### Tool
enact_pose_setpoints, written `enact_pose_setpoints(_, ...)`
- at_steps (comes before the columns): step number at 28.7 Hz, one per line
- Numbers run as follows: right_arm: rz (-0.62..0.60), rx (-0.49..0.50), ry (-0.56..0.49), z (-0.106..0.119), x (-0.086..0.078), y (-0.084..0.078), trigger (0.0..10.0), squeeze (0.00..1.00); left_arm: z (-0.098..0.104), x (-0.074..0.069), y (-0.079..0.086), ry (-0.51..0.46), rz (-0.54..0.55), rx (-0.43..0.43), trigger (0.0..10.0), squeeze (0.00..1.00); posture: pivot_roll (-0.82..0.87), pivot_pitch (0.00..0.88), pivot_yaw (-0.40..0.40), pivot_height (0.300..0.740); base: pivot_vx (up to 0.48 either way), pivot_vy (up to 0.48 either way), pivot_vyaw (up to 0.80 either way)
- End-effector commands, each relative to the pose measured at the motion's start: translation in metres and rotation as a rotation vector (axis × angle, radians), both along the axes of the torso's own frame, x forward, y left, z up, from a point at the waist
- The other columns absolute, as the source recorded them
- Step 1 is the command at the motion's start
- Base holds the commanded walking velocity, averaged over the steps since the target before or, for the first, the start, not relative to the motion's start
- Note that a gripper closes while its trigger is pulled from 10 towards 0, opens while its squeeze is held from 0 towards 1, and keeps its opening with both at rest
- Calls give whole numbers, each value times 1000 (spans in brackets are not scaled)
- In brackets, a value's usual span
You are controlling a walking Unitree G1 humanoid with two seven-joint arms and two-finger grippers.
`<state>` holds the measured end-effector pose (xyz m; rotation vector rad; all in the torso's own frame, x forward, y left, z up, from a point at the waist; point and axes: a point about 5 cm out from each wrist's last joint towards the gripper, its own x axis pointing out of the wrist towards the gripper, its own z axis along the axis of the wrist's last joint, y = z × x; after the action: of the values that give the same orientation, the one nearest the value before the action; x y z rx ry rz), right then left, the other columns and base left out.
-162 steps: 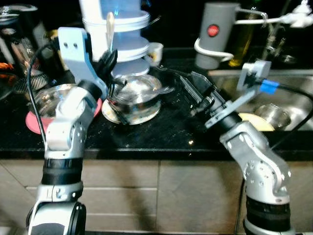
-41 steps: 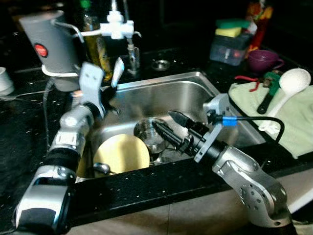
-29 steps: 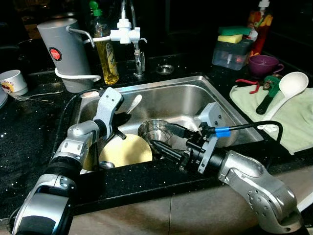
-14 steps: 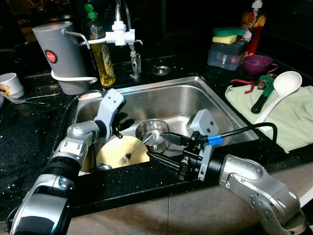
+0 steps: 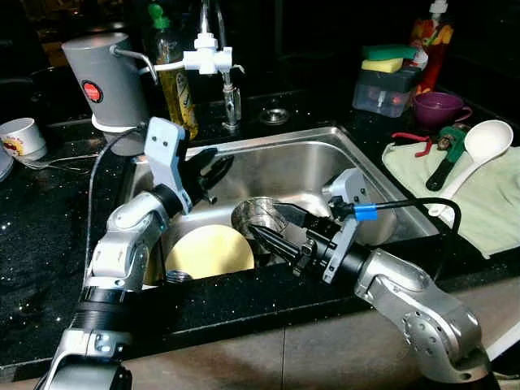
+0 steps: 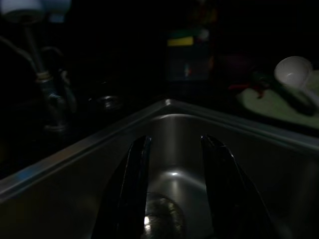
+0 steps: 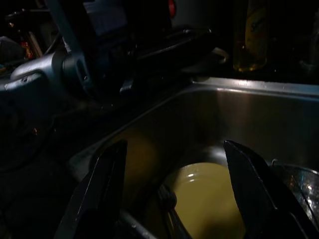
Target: Kitchen organization
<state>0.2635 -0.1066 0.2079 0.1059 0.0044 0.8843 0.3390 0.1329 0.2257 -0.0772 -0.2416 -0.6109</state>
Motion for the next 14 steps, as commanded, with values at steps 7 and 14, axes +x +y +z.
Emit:
enact_pose_setpoints(7,-34,30,-7,1,7,-1,10000,0,-10,-5,3,56,25,-6,10000,0,-78,0,60,740,-377,0,0)
enact_pose_setpoints(14,-85,46,-16,0,13,-5,10000,0,-12,-9,2,78,24,4,10000,0,-76,0,59,740,-392,0,0)
